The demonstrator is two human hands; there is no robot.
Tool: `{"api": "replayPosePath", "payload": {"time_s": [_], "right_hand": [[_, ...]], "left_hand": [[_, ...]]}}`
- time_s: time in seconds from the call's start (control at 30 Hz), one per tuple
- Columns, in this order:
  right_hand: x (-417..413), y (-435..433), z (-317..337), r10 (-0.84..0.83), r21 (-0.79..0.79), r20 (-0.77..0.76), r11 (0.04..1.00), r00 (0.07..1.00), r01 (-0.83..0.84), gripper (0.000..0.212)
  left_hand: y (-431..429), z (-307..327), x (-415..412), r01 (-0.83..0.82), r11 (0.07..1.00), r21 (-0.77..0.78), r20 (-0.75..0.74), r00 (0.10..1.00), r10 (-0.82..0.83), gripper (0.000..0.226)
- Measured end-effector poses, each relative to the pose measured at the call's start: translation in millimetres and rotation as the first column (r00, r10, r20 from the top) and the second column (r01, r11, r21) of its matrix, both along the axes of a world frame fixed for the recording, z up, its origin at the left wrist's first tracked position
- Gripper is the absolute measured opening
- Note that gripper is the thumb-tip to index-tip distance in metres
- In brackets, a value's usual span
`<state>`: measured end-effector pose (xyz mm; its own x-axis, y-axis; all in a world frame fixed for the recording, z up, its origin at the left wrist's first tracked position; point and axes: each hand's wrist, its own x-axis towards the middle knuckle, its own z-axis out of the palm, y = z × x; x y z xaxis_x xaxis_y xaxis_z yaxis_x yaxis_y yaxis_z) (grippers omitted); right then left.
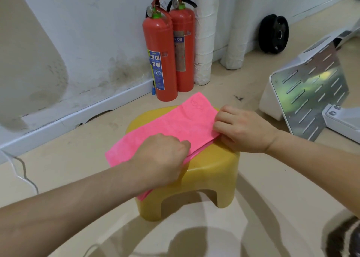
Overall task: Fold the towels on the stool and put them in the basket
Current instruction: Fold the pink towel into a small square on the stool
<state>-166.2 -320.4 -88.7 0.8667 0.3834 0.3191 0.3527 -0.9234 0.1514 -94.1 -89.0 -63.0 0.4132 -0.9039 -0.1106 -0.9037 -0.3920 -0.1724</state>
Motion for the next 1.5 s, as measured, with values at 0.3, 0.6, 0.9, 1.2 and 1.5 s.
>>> {"api": "replayPosePath", "payload": {"time_s": [0.3, 0.6, 0.9, 1.2, 1.5], "right_hand": [[2.2, 1.2, -1.1, -0.005, 0.051, -0.171, 0.999, 0.985, 0.014, 0.019], [29.8, 12.0, 8.8, -0.494, 0.273, -0.254, 0.789, 0.832, 0.551, 0.036], [64.7, 22.5, 1.2, -0.586, 0.238, -0.556, 0.568, 0.59, 0.788, 0.039], [43.7, -1.8, 19.2, -0.387, 0.595, -0.657, 0.26, 0.647, 0.76, 0.041], [23.2, -29.0, 16.9, -0.321, 0.571, -0.771, 0.034, 0.55, 0.82, 0.076]], "left_hand": [[1.6, 4.5, -1.5, -0.015, 1.0, 0.01, -0.111, 0.994, 0.016, 0.013], [5.9, 14.5, 29.5, -0.18, 0.949, -0.258, -0.384, 0.921, 0.07, 0.014], [33.1, -3.7, 93.5, -0.446, 0.891, 0.081, -0.249, 0.857, 0.452, 0.049], [26.5, 6.5, 104.9, -0.48, 0.874, -0.078, -0.655, 0.685, 0.318, 0.04], [40.6, 11.4, 134.0, -0.682, 0.721, 0.118, -0.924, 0.19, 0.331, 0.025]]}}
